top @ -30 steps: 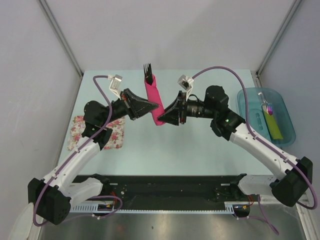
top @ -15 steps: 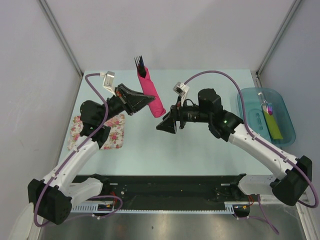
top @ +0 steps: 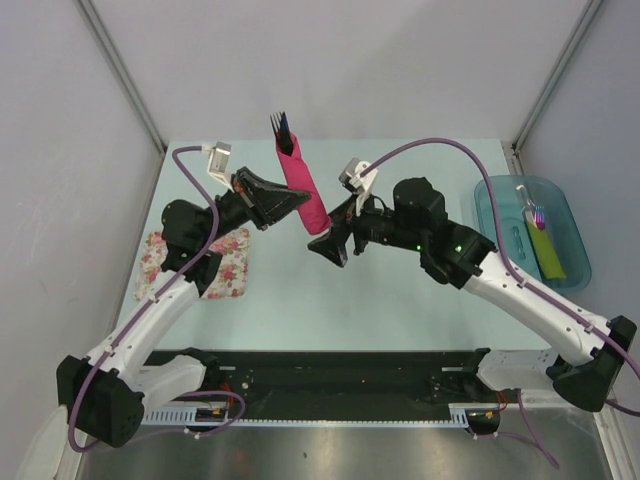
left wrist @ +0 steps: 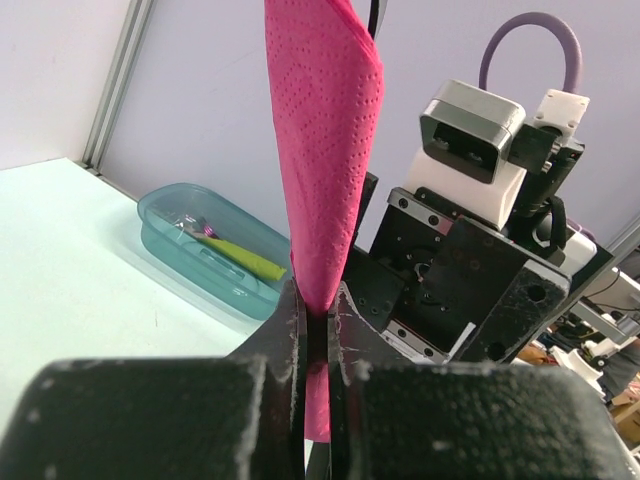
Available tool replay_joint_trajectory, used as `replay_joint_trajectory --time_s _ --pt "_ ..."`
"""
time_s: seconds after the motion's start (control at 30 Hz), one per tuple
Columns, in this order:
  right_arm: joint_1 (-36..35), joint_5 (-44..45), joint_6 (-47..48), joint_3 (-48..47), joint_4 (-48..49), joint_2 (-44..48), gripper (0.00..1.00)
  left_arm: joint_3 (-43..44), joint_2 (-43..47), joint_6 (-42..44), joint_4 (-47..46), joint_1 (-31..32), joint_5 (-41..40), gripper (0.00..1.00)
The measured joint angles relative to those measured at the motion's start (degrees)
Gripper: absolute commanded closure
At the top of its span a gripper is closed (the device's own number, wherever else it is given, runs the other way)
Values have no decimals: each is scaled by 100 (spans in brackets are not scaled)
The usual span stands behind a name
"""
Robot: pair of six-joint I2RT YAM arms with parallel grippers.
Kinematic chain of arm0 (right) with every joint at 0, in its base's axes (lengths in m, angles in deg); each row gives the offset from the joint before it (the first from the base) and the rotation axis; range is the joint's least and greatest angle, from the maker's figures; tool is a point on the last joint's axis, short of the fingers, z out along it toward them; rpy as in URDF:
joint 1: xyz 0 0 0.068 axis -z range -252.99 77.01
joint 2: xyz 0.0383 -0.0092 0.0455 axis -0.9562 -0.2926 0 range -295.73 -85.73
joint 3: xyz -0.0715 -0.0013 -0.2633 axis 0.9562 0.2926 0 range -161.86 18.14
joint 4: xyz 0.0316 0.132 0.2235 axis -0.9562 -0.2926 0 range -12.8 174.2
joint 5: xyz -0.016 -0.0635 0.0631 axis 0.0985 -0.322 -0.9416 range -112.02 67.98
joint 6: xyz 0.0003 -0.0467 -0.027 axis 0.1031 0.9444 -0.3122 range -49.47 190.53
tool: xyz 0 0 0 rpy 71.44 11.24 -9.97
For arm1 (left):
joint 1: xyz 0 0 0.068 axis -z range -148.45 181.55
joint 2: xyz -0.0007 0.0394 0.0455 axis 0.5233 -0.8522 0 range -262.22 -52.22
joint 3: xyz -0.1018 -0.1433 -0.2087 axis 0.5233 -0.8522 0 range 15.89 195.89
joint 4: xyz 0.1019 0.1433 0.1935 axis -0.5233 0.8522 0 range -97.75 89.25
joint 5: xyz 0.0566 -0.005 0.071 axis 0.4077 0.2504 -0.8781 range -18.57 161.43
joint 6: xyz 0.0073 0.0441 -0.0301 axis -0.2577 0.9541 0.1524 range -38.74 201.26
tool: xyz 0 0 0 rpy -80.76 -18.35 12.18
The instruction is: Place the utensils on the paper napkin and roll it up
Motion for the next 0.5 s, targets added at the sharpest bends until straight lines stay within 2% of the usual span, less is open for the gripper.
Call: replay_joint_trajectory --time_s 0.17,0.2,0.27,0.3,0.33,0.5 --pt "-44 81 243 0 -57 -46 59 0 -2 26 0 0 -4 100" --pt "-44 76 254 0 -63 -59 70 0 -4 24 0 0 -4 100" --pt "-42 68 271 11 -63 -68 82 0 -4 22 0 0 -7 100" --pt "-35 55 256 31 -42 -68 93 0 -9 20 0 0 -2 100" --pt "-22 37 269 50 -15 -68 99 2 -9 15 2 0 2 100" --pt "190 -337 94 221 243 -63 100 2 -15 -20 59 2 4 100"
